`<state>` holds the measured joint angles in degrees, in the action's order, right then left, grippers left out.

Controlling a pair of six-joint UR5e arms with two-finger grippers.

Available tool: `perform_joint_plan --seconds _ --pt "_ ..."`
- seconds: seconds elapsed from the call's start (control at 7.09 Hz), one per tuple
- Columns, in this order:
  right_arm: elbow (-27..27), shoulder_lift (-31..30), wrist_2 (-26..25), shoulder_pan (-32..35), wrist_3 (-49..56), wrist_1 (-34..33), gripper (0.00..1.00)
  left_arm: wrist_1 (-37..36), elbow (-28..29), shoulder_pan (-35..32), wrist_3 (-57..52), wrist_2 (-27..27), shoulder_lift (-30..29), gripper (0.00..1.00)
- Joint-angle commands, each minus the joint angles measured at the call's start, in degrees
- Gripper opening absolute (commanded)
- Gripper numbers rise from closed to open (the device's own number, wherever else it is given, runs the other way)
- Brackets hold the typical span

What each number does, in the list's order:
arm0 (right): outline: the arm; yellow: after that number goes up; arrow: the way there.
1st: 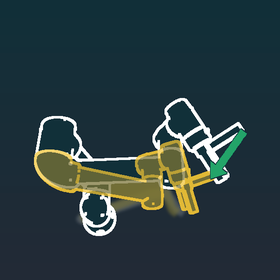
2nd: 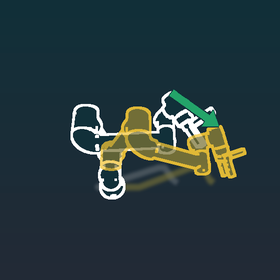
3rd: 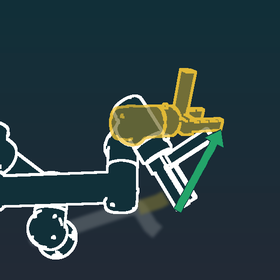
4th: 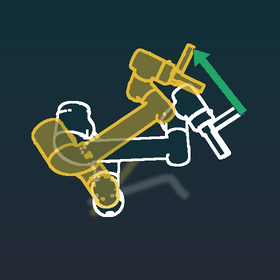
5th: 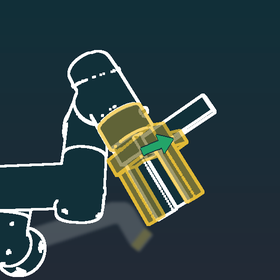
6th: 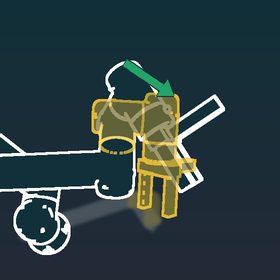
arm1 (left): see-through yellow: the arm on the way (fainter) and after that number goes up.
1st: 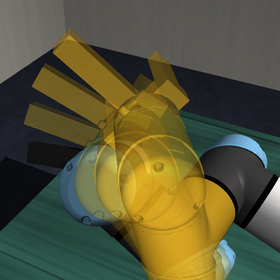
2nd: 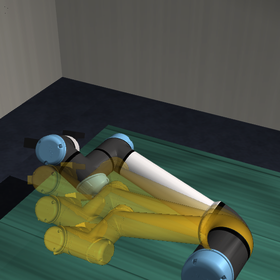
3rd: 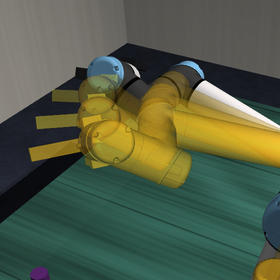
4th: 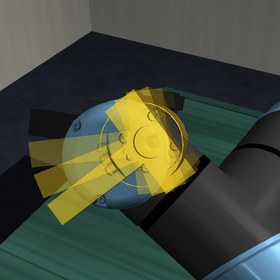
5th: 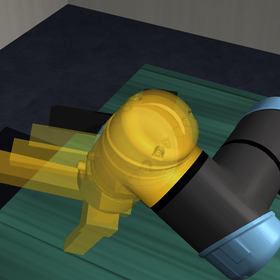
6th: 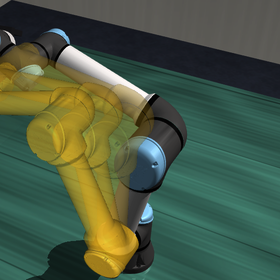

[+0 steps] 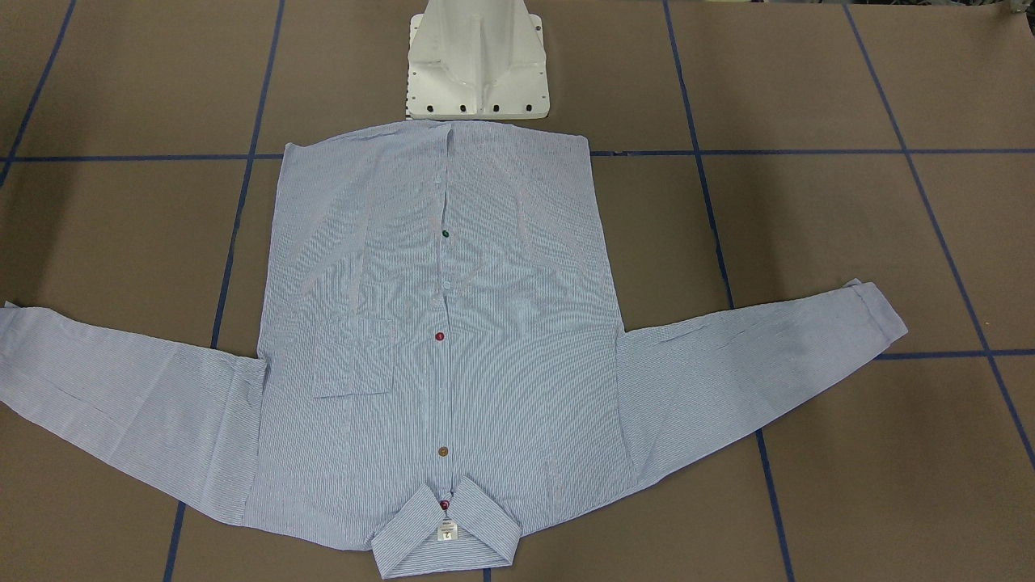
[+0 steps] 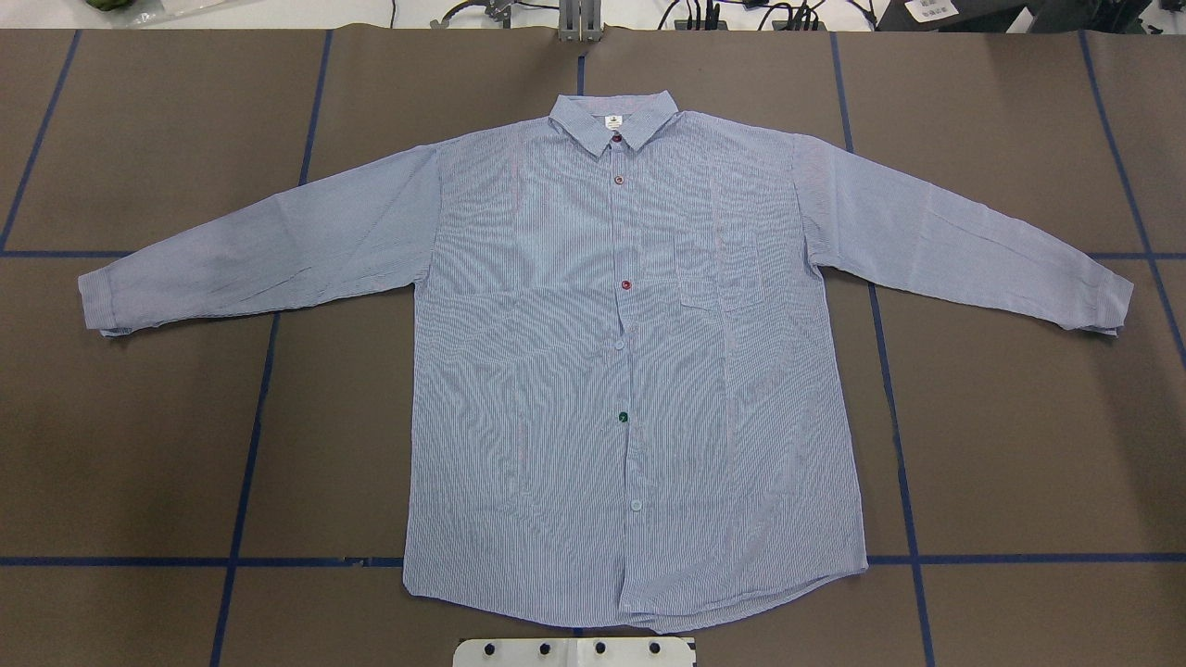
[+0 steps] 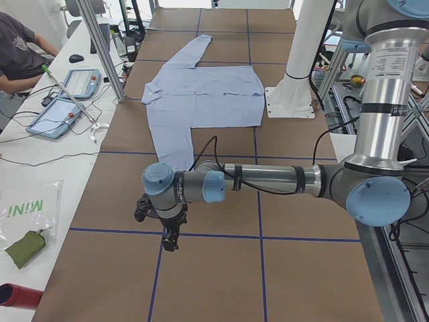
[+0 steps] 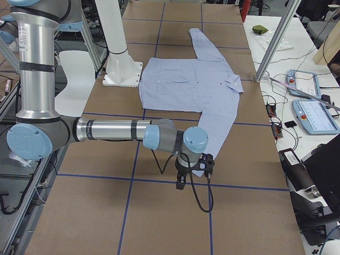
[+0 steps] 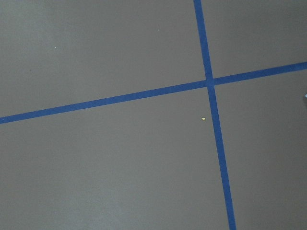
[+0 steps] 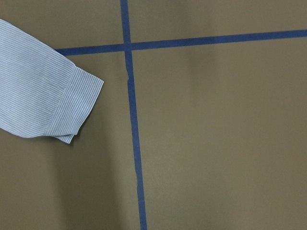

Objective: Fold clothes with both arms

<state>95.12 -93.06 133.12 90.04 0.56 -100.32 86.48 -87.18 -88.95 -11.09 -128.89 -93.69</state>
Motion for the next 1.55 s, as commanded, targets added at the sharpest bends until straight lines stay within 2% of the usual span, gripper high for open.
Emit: perform_joint_plan --seconds 0.0,0.42,0.85,0.99,1.13,1.27,1.41 --pt "0.67 -0.02 -0.05 0.05 -0.03 0.04 1.0 0.0 -0.01 0.0 0.02 -0.04 0.0 1.0" --pt "0.76 0.51 0.47 0.05 -0.91 0.47 1.0 0.43 -0.36 0.0 0.02 0.04 -0.96 1.0" --pt "0.07 0.95 1.26 -0.13 -0.91 5.57 1.0 2.72 -1.5 0.0 0.02 -0.22 -3.51 1.0" --pt "-2.03 1.21 2.05 -0.13 -3.09 8.53 1.0 10.56 -1.94 0.61 0.54 -0.39 -3.52 1.0" --pt "-3.18 1.04 3.54 -0.39 -9.37 11.17 1.0 13.33 -1.51 0.62 0.2 -3.53 -1.78 1.0" --pt "-5.45 0.78 3.64 -1.7 -12.05 17.64 1.0 14.66 -1.16 0.62 0.54 -9.22 -0.37 1.0" --pt "-8.87 0.43 3.64 -3.71 -12.07 25.01 1.0 14.59 -1.59 0.62 0.72 -11.8 -0.26 1.0"
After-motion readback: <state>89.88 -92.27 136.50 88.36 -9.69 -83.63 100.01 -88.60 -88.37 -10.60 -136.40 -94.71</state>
